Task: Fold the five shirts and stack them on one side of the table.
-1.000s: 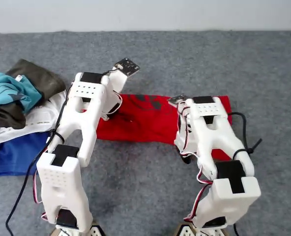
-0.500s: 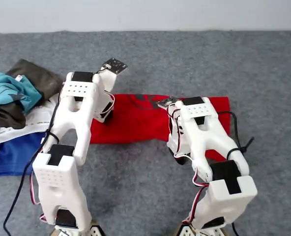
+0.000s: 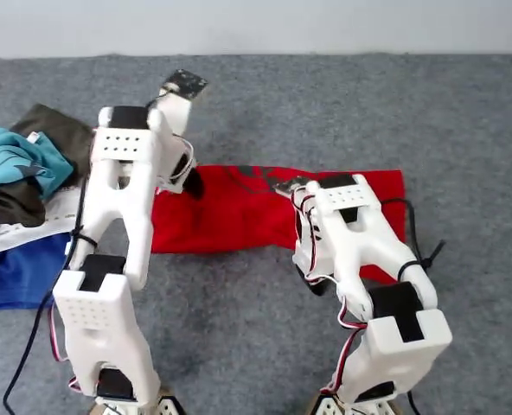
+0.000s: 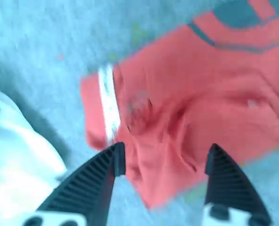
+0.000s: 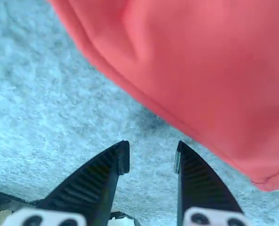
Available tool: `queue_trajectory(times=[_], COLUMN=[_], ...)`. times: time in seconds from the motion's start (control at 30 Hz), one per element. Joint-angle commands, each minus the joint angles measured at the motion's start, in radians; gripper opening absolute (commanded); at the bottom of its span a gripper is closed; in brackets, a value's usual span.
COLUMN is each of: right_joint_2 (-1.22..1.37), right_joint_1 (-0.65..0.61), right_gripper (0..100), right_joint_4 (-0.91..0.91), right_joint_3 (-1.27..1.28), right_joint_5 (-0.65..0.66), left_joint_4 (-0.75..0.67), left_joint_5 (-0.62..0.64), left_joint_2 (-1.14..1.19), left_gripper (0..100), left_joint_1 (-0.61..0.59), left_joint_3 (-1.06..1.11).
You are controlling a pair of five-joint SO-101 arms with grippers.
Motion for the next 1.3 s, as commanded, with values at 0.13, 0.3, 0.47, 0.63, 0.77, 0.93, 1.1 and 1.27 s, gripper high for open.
queue_trajectory(times=[0.13,0.3,0.47,0.63,0.77,0.93,1.1,1.27], right_joint_2=[-0.051,-0.051,-0.051,-0.051,-0.051,-0.051,-0.051,-0.051], right_joint_1=[-0.001,-0.001,-0.001,-0.001,-0.001,-0.001,-0.001,-0.001], right_gripper=[16.2,16.2,16.2,16.2,16.2,16.2,16.2,16.2], right_joint_4=[-0.010,-0.010,-0.010,-0.010,-0.010,-0.010,-0.010,-0.010], right_joint_3=[0.000,0.000,0.000,0.000,0.000,0.000,0.000,0.000], right_joint_5=[0.011,0.011,0.011,0.011,0.011,0.011,0.011,0.011], left_joint_4=[0.064,-0.126,-0.284,-0.338,-0.338,-0.336,-0.336,-0.336], left_joint_5=[-0.109,-0.104,-0.107,-0.110,-0.155,-0.250,-0.290,-0.331], left_joint_2=[-0.048,-0.048,-0.046,-0.048,-0.058,-0.054,-0.058,-0.058], left_gripper=[27,27,27,27,27,27,27,27], left_joint_1=[0.018,-0.005,-0.021,-0.021,-0.021,-0.025,-0.029,-0.035], left_joint_3=[0.127,0.183,0.245,0.262,0.259,0.259,0.259,0.257])
